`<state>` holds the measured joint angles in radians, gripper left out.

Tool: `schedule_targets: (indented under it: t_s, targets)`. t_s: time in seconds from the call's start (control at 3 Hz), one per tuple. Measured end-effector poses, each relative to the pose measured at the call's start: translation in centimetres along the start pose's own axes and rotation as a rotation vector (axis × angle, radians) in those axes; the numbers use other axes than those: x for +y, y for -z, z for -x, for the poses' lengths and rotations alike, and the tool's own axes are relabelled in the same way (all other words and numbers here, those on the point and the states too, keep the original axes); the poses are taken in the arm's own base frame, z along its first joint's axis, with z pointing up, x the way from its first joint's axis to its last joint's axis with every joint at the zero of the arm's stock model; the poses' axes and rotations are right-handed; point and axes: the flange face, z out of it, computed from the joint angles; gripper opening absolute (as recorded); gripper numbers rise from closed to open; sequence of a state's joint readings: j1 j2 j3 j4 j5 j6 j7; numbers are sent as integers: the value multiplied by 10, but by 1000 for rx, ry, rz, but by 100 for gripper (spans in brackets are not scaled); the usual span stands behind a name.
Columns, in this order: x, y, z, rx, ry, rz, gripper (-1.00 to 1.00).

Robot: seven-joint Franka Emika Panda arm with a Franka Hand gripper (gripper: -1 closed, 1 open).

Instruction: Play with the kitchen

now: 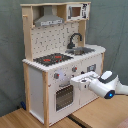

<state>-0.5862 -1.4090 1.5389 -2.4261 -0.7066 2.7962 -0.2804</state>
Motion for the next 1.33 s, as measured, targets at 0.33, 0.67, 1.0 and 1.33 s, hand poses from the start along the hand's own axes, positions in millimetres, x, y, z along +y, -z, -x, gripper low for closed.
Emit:
schedule_targets:
  t_s: [0.33, 0.67, 1.0, 1.33]
  targets:
    - [-3, -15, 32, -5, -45, -23, 100]
    - [11, -22, 60, 15, -91, -10, 100]
    - [28, -28, 87, 37, -106, 11, 100]
    - [38, -43, 113, 49, -104, 22, 100]
